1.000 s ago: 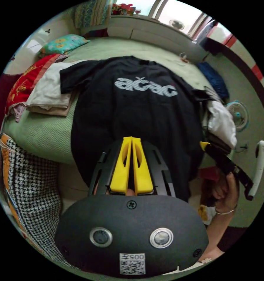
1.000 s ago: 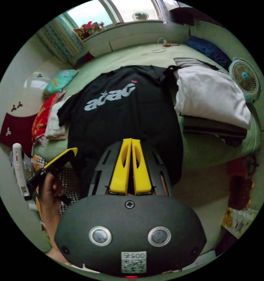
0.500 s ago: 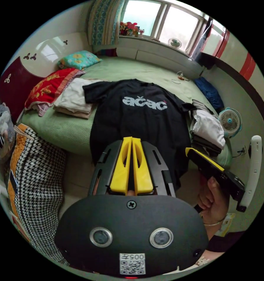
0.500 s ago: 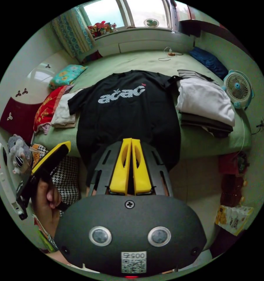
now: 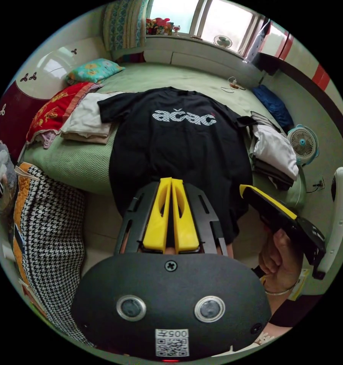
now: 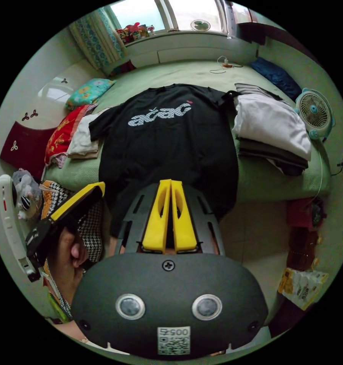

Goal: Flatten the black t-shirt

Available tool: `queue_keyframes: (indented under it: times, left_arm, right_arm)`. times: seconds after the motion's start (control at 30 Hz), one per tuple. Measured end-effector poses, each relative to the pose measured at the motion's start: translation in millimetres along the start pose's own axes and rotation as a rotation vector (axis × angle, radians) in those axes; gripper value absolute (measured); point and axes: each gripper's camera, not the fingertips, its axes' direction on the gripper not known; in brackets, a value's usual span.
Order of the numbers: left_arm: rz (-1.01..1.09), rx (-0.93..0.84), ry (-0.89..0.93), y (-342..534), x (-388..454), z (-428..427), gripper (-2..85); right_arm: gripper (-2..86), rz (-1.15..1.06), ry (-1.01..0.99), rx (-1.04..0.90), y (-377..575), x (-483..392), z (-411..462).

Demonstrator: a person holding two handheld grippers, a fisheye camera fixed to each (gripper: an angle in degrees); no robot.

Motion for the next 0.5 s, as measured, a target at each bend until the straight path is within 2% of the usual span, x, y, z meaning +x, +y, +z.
queue_keyframes:
  times: [0.5]
  left_arm:
    - [0.029, -0.022, -0.022, 34.2, 30.7, -20.2, -0.7]
  right_arm:
    - [-1.0, -0.017, 0.012, -0.016, 8.5, -15.5, -10.4]
